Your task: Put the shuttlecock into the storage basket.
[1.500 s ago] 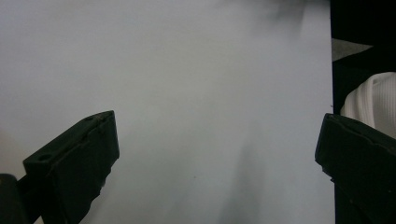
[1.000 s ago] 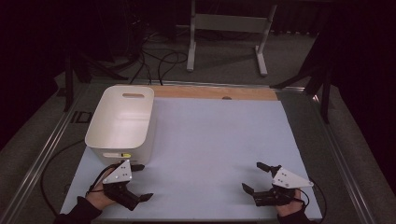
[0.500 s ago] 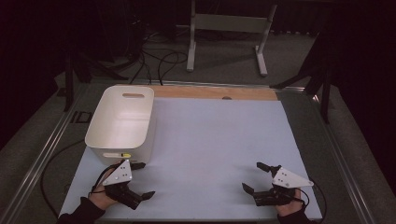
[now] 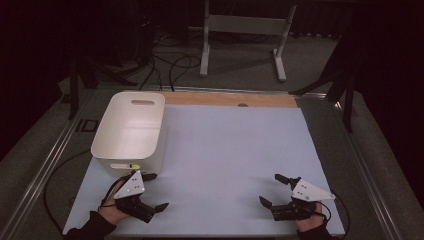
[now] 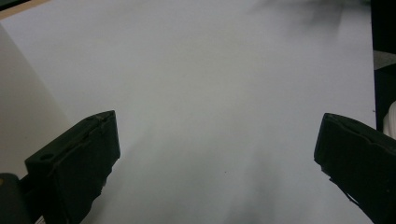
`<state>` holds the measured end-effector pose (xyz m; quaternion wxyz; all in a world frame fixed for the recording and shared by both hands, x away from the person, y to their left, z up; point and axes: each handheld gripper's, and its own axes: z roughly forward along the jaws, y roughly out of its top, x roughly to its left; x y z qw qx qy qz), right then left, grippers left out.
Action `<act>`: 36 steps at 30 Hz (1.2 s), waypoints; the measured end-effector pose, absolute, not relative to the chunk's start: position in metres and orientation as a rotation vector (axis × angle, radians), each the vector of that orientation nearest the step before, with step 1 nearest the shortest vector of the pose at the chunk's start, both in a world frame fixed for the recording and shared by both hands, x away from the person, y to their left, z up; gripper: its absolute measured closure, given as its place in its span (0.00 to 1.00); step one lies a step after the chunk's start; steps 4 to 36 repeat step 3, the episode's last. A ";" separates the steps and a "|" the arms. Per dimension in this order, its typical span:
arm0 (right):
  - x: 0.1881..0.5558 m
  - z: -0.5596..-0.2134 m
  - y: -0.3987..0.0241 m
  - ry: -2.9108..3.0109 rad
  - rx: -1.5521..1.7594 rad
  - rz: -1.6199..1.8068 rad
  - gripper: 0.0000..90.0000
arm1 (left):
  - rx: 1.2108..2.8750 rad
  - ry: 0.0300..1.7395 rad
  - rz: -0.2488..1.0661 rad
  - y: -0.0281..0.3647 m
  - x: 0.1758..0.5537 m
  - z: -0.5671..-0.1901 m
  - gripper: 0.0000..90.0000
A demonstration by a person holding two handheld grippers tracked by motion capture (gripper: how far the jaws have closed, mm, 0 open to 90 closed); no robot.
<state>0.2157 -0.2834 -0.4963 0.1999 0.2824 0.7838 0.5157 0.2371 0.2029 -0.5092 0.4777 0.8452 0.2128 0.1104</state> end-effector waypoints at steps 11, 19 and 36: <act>0.216 -0.496 -0.284 2.191 0.789 1.441 0.10 | 2.063 0.521 0.272 0.203 0.237 -0.509 0.01; 0.216 -0.496 -0.284 2.191 0.789 1.441 0.10 | 2.063 0.521 0.272 0.203 0.237 -0.509 0.01; 0.216 -0.496 -0.284 2.191 0.789 1.441 0.10 | 2.063 0.521 0.272 0.203 0.237 -0.509 0.01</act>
